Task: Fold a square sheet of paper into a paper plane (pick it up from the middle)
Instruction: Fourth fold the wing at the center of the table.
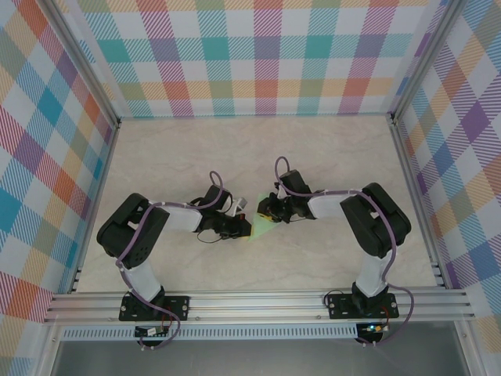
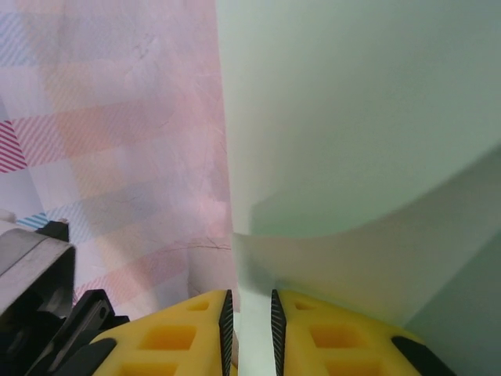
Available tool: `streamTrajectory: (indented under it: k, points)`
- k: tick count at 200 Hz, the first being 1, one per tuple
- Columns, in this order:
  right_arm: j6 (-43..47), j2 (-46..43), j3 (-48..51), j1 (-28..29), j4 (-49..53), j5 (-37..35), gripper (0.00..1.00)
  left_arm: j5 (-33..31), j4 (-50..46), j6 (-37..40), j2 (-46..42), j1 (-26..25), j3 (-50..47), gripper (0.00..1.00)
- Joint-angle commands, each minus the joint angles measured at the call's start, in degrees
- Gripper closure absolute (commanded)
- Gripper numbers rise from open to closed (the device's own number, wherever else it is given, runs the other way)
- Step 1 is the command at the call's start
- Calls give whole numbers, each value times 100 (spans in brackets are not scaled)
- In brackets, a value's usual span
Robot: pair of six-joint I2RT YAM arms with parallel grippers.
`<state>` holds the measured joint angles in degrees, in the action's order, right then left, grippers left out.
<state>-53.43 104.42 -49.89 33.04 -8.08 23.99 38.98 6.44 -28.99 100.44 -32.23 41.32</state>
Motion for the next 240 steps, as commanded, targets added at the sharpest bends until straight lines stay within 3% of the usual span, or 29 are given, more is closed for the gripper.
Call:
streamTrajectory:
  k: [1,93,240]
  points:
    - [136,-412,-33,-102,118,-122,76,-149,-64,-237,-25,177,-187,100]
    - [266,-59,-323,-61,-18,566,75,2,-10,-438,115,235,-116,100]
    - [378,778,-647,-61,74,526,75,79,-45,-635,415,269,-76,100]
